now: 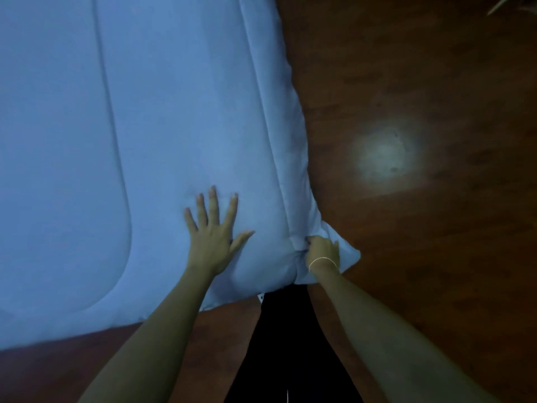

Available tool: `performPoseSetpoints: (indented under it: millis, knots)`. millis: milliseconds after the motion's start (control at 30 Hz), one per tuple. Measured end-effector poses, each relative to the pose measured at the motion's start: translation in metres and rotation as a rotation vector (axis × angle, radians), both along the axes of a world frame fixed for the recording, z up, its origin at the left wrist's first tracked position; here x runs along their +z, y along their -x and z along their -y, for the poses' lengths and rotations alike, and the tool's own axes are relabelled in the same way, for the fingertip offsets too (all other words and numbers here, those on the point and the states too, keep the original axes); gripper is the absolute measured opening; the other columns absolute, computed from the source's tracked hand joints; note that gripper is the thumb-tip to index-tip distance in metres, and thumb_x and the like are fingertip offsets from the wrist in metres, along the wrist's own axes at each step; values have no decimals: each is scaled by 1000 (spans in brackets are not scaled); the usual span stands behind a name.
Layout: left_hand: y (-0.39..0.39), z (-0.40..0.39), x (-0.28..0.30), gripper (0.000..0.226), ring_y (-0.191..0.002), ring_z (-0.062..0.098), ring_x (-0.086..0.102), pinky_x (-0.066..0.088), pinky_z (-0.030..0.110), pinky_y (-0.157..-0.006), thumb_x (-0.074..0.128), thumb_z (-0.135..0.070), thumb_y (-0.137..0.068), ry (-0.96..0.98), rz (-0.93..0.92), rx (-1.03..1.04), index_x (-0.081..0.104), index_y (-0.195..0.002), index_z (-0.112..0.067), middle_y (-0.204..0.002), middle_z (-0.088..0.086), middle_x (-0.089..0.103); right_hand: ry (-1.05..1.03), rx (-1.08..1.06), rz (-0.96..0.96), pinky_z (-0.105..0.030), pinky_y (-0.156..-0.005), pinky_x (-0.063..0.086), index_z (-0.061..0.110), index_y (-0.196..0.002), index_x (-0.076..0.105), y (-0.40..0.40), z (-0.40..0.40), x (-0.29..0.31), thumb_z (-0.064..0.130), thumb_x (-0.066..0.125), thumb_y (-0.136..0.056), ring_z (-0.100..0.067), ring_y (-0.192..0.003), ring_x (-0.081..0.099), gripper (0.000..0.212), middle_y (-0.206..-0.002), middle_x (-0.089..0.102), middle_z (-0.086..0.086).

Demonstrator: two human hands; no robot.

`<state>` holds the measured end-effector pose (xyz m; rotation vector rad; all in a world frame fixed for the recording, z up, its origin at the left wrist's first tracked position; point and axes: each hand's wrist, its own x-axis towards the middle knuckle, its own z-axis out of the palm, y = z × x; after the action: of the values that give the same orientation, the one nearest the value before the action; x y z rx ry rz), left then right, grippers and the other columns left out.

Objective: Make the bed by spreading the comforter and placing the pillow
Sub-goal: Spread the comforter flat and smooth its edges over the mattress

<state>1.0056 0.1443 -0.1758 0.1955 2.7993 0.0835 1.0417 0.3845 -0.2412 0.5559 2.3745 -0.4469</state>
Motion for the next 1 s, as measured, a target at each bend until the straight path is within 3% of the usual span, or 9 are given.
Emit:
performPoseSetpoints:
  millis: [100,200,333,467,600,700,867,1000]
  knots:
    - [-6,4,-3,73,-146,36,10,12,61,-114,14,-64,-93,-20,-83,78,10,-151,-21,-158,16,9,120,-151,-291,-41,-117,6,18,-143,36,17,24,27,25,36,-94,-21,-139,31,50,-148,40,-4]
    - [-10,4,-16,70,-146,32,10,9,57,-116,18,-60,-94,-25,-152,151,11,-151,-19,-158,16,11,342,-134,-629,-41,-120,10,21,-149,19,43,65,45,41,27,-97,-21,-147,10,57,-158,13,-5]
    - [-11,4,-21,68,-147,30,10,3,52,-118,22,-58,-95,-22,-192,132,9,-151,-21,-158,14,10,283,87,-456,-43,-117,-4,34,-149,-3,54,97,38,56,16,-92,-18,-147,-10,64,-160,-8,0]
    - [-9,3,-14,68,-147,30,12,6,53,-118,24,-57,-95,-16,-158,145,12,-151,-21,-158,13,12,255,174,-362,-45,-117,-1,36,-148,-9,56,85,39,60,20,-92,-18,-147,-10,67,-160,-11,3]
    - [-4,-2,8,66,-141,35,28,22,56,-112,24,-55,-93,-35,-33,201,25,-148,-19,-154,16,27,320,339,-178,-45,-119,5,36,-149,-5,74,58,65,52,32,-96,-24,-148,-5,67,-160,-5,-1]
    - [4,-3,31,66,-127,39,49,39,63,-96,29,-52,-87,-50,82,237,40,-140,-14,-142,19,47,232,442,-65,-50,-119,7,36,-149,-3,90,28,93,52,35,-95,-30,-147,-7,68,-160,-7,-2]
    - [32,-11,61,64,-106,40,63,47,63,-83,28,-51,-85,-36,83,337,50,-129,-11,-125,22,60,121,460,-108,-52,-117,9,37,-148,-8,125,-23,133,54,34,-94,-32,-146,-11,70,-160,-10,-3]
    - [77,-40,76,70,-107,39,63,47,63,-82,-2,-55,-94,-24,21,443,41,-132,-14,-127,22,59,129,522,-187,-51,-117,8,37,-148,-8,180,-62,153,53,36,-94,-30,-146,-12,72,-160,-9,-4]
